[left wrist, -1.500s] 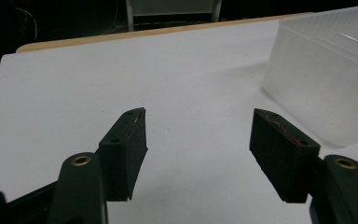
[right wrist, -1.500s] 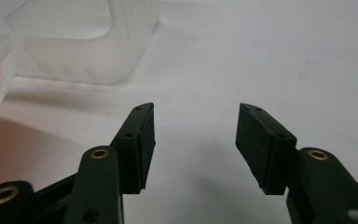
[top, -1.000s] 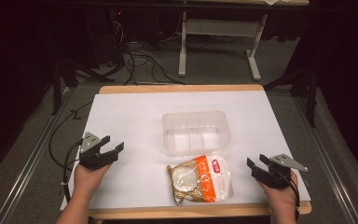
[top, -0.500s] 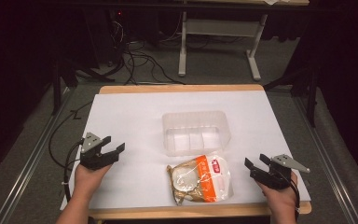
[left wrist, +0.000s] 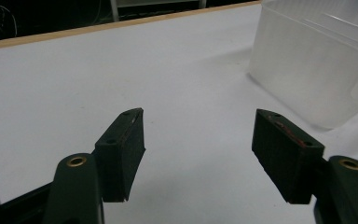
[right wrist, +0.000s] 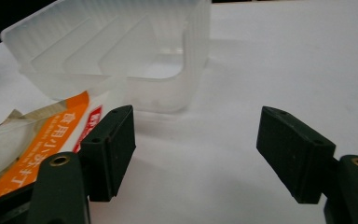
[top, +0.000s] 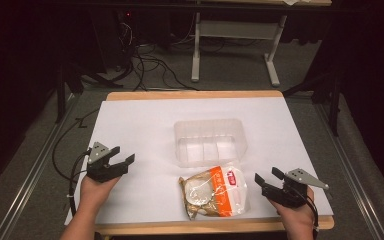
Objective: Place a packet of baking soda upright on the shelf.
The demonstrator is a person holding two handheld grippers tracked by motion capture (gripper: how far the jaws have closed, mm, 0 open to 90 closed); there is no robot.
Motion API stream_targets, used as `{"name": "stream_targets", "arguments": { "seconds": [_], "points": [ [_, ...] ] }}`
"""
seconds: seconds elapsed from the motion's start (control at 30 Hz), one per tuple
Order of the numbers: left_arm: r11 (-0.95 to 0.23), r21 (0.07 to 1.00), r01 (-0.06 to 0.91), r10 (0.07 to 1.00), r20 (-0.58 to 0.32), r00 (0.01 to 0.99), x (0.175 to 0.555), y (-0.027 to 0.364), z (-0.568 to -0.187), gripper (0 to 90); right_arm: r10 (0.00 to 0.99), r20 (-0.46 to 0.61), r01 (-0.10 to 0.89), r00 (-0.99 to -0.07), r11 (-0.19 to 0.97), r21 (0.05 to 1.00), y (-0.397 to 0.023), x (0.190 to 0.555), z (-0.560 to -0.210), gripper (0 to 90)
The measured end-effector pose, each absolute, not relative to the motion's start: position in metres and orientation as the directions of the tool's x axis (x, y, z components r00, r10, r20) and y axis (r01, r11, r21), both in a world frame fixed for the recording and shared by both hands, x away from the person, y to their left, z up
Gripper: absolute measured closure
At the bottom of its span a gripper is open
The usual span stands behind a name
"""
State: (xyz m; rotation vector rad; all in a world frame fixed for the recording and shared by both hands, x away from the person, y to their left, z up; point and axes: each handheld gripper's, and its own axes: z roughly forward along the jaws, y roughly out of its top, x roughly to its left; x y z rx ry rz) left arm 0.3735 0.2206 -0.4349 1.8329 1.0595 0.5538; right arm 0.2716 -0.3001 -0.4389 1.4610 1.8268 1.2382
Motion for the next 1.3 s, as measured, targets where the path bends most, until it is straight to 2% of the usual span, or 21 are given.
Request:
{"name": "stream_targets", "arguments": {
  "seconds": [0.53, 0.7, 0.93, 1.2, 1.3],
  "points": [
    [-0.219, 0.874, 0.434, 0.844, -0.054, 0.534, 0.374, 0.219, -0.435, 34.4, 0.882, 0.194, 0.506, -0.429, 0.057, 0.861, -0.262, 0.263, -0.44, 24.3],
    [-0.22, 0.874, 0.434, 0.843, -0.054, 0.535, 0.374, 0.219, -0.435, 34.4, 0.859, 0.228, 0.56, -0.459, 0.081, 0.825, -0.245, 0.264, -0.451, 23.7],
    [-0.225, 0.871, 0.436, 0.841, -0.052, 0.538, 0.374, 0.218, -0.435, 34.4, 0.851, 0.265, 0.615, -0.454, 0.084, 0.784, -0.24, 0.268, -0.46, 25.0],
    [-0.227, 0.871, 0.437, 0.84, -0.053, 0.541, 0.375, 0.219, -0.436, 34.3, 0.827, 0.313, 0.63, -0.467, 0.062, 0.774, -0.238, 0.265, -0.457, 39.8],
    [-0.237, 0.868, 0.436, 0.837, -0.046, 0.546, 0.375, 0.217, -0.436, 34.3, 0.816, 0.319, 0.612, -0.482, 0.053, 0.789, -0.239, 0.262, -0.451, 54.0]
  ]
}}
